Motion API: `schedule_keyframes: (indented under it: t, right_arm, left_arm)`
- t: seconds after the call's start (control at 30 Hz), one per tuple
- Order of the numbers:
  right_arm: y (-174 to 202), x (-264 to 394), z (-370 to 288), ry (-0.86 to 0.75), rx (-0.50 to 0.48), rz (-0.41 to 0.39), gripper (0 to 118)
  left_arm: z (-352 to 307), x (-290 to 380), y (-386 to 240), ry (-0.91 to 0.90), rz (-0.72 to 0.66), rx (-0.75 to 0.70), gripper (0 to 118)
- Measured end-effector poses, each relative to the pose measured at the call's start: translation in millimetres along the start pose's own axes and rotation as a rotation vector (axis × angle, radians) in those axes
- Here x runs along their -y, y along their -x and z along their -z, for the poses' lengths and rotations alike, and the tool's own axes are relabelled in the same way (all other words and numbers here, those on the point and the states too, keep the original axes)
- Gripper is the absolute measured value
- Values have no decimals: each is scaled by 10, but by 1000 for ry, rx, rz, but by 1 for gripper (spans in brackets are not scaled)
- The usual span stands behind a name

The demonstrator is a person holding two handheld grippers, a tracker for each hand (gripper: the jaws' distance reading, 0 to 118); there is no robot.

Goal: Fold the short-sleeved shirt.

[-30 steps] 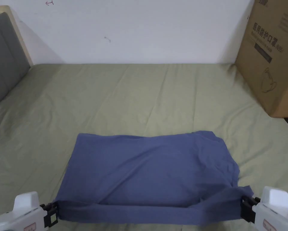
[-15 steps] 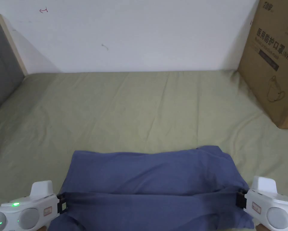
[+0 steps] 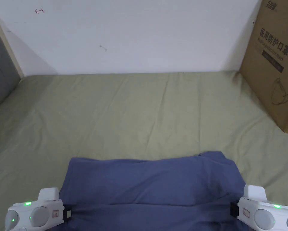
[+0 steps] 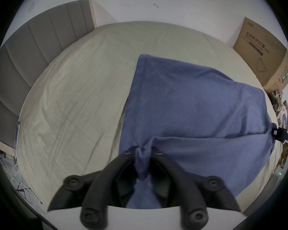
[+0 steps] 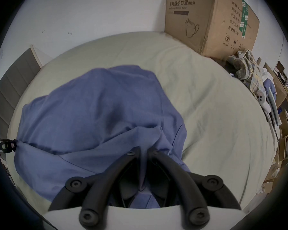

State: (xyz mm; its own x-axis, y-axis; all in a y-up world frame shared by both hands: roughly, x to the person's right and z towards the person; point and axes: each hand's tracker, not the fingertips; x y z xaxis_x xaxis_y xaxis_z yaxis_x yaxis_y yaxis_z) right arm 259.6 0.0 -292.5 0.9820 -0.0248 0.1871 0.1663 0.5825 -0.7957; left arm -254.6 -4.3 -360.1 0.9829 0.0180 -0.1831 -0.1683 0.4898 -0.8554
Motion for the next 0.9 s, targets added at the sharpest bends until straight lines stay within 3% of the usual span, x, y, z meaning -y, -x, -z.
schedule_keyframes:
  t: [0.03,0.07,0.1,0.13,0.17,0.33,0.5,0.6,0.67,0.73,0.77,0.8,0.9]
  right_arm:
    - [17,-28,-122,-46,-11,1,15]
    - [31,-52,-250,-83,-39,0,36]
    - [23,-81,-387,-115,-43,-3,60]
    - [10,-109,-531,-151,-57,-2,80]
    - [23,-127,-689,-195,-70,-1,95]
    - [39,-219,-1533,-420,-100,-23,96]
    - [127,-86,-2253,-633,-101,-46,96]
    - [170,11,-2502,-714,-82,-75,91]
    - [210,58,-2605,-761,-55,-91,77]
    - [242,105,-2698,-805,-33,-112,47]
    - [258,122,-2734,-814,-29,-120,16]
    - [280,133,-2748,-826,-22,-125,0]
    - [285,171,-2807,-868,-17,-125,0]
  left_arm:
    - [-92,-1,-20,-26,0,21,32]
    - [-161,-64,8,-65,-10,29,62]
    - [-288,-63,-20,-108,-20,32,83]
    - [-441,-54,-53,-153,-26,39,100]
    - [-594,-50,-84,-202,-25,60,108]
    - [-1380,-23,-156,-466,-25,139,108]
    - [-2017,132,-284,-723,7,120,107]
    - [-2263,260,-332,-838,27,102,95]
    - [-2375,337,-355,-863,30,92,74]
    - [-2482,428,-406,-896,44,90,35]
    - [-2501,458,-411,-903,54,89,8]
    - [-2513,482,-411,-905,58,90,1]
    - [-2502,497,-354,-905,55,103,0]
